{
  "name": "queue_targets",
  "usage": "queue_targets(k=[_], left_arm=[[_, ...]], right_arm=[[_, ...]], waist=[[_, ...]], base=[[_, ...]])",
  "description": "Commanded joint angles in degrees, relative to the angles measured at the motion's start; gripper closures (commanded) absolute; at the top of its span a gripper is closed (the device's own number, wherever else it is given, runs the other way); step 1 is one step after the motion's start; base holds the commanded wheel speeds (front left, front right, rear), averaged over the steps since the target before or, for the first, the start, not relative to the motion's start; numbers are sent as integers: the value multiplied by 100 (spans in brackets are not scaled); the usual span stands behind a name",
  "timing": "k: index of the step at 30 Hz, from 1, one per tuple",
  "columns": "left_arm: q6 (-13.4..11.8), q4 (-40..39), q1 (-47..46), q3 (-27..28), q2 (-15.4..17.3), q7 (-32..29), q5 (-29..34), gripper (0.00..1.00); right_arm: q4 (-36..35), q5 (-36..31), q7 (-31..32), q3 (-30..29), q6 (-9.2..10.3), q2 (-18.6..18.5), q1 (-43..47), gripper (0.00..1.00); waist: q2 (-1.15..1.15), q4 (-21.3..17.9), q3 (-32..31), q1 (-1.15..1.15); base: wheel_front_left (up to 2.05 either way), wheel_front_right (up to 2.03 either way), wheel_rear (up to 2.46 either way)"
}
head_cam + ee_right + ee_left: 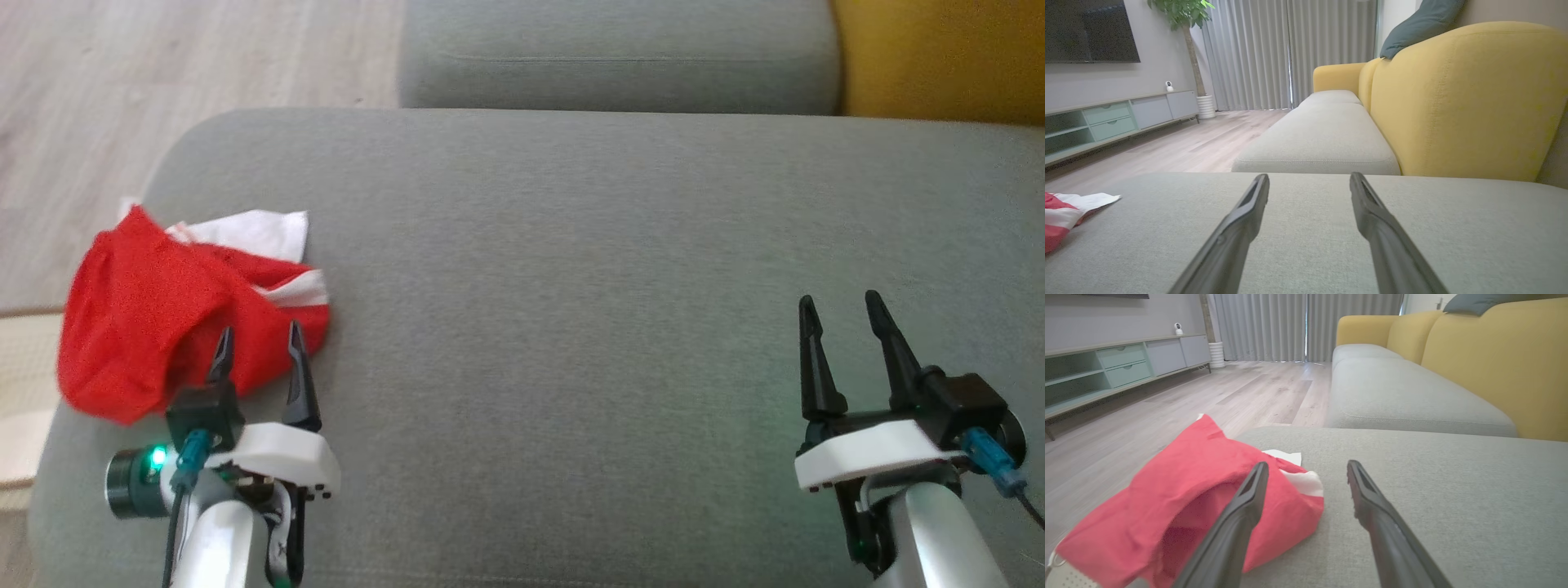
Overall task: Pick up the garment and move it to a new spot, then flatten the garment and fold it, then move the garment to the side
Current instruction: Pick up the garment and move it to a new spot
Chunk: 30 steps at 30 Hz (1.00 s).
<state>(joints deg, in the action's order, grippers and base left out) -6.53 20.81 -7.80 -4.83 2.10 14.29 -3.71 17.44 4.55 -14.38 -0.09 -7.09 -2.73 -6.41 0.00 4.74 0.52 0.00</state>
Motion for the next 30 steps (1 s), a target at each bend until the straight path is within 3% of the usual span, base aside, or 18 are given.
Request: queue_targets(k=[1, 30], left_arm=[[8, -126, -294, 230, 92, 71, 0, 0], [-5, -126, -224, 593, 89, 71, -69, 0]], right_arm=[[-201, 62, -62, 170, -40, -15, -263, 0], [-140, -87, -62, 381, -40, -15, -440, 0]], waist=[[0, 226, 16, 0], [0, 2370, 324, 0]], base=[[0, 0, 0], [0, 0, 0]])
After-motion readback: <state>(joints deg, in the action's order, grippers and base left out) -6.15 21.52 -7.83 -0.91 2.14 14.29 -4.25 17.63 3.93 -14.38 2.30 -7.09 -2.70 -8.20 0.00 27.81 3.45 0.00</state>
